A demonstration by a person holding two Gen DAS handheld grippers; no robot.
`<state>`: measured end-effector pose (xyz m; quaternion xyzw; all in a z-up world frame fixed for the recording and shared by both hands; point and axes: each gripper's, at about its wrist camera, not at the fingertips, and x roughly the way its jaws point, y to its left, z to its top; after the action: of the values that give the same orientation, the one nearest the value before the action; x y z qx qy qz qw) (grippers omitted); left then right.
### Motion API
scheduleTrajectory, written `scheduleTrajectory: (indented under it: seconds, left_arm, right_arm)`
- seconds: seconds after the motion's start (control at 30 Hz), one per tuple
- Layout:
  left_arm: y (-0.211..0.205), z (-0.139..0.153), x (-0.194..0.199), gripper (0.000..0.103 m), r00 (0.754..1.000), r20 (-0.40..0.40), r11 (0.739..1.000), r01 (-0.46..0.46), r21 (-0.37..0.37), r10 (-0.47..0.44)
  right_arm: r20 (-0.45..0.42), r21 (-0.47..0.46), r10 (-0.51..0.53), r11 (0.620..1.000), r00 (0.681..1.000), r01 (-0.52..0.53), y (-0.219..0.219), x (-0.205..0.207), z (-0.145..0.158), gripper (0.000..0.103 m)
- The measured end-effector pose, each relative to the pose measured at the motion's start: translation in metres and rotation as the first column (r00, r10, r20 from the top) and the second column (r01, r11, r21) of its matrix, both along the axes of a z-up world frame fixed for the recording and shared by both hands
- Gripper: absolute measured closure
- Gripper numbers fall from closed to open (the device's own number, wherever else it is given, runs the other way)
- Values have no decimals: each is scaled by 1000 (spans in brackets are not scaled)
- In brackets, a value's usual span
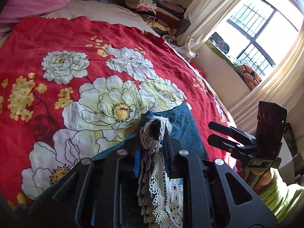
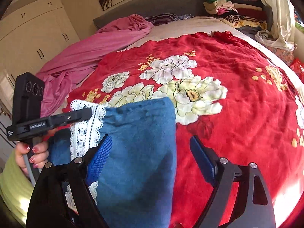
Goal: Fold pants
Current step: 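Fold the held hem end over toward the waistband and lower it, then open both tools and release the folded pants onto the bedspread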
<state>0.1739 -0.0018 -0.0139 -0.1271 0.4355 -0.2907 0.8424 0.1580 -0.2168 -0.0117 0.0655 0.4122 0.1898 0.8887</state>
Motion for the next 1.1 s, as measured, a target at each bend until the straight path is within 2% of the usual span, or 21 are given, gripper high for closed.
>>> scheduleTrajectory:
  seconds: [0.07, 0.13, 0.17, 0.2, 0.3, 0.4, 0.5, 0.57, 0.67, 0.8, 1.0, 1.03, 1.1]
  left_arm:
    - [-3, -14, 7, 90, 999, -30, 999, -29, 43, 31]
    - [-3, -25, 14, 87, 997, -57, 996, -54, 68, 58]
    - [-3, -29, 16, 83, 996, -59, 994, -66, 87, 71]
    - [-3, -32, 17, 81, 995, -59, 992, -74, 99, 80]
    - [-2, -33, 17, 73, 994, -51, 989, -93, 119, 99]
    - [3, -23, 8, 69, 993, -28, 983, -112, 143, 117]
    - [5, -6, -8, 62, 991, 14, 973, -136, 185, 136]
    - [5, 5, -23, 57, 990, 47, 973, -138, 185, 132]
    - [5, 17, -46, 52, 986, 65, 970, -161, 183, 152]
    - [6, 20, -79, 51, 983, 64, 967, -181, 180, 172]
    - [24, -2, -120, 51, 968, -44, 958, -239, 159, 248]
    - [26, -6, -127, 53, 963, -62, 956, -248, 157, 261]
    - [25, -13, -136, 62, 962, -94, 960, -244, 135, 257]
  right_arm:
    - [-10, -85, 19, 996, 1000, -20, 11, 16, -11, 20]
    - [-22, -250, 11, 968, 1000, -16, 24, 30, -28, 20]
    - [-28, -309, 3, 951, 1000, -12, 27, 35, -37, 20]
    - [-38, -323, 4, 946, 999, -16, 26, 37, -45, 20]
    - [-46, -273, -20, 962, 999, 7, 14, 37, -52, 18]
    - [-22, -181, -19, 983, 1000, 15, -1, 20, -35, 17]
    - [-10, -98, -14, 995, 1000, 13, -15, -5, -18, 16]
    - [-2, -66, -2, 998, 1000, 2, -21, -24, -11, 16]
    - [17, -70, 15, 997, 1000, -13, -22, -51, -4, 16]
    - [49, -96, 38, 995, 998, -33, -19, -89, -2, 16]
    - [86, -118, 112, 988, 990, -102, -9, -132, -5, 17]
    - [83, -127, 129, 985, 988, -118, -6, -136, -7, 17]
    - [72, -133, 158, 980, 985, -147, 1, -139, -10, 25]
